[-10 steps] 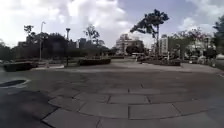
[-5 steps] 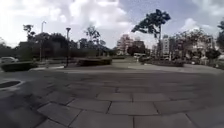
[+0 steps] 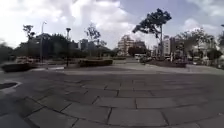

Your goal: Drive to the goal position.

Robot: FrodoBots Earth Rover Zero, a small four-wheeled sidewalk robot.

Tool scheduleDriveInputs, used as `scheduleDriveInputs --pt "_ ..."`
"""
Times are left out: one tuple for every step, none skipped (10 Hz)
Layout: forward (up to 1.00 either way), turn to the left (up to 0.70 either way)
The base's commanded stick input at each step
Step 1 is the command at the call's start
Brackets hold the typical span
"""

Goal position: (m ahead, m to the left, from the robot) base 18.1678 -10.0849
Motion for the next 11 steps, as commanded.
scheduleDriveInputs --pt "0.7 -0.14" --pt "0.7 -0.21" --pt "0.7 -0.28" --pt "0.7 -0.35" --pt "0.7 -0.32" --pt "0.7 -0.3" --pt "0.7 -0.27" --pt "0.7 -0.24" --pt "0.7 -0.21" --pt "0.7 -0.19" --pt "0.7 -0.16"
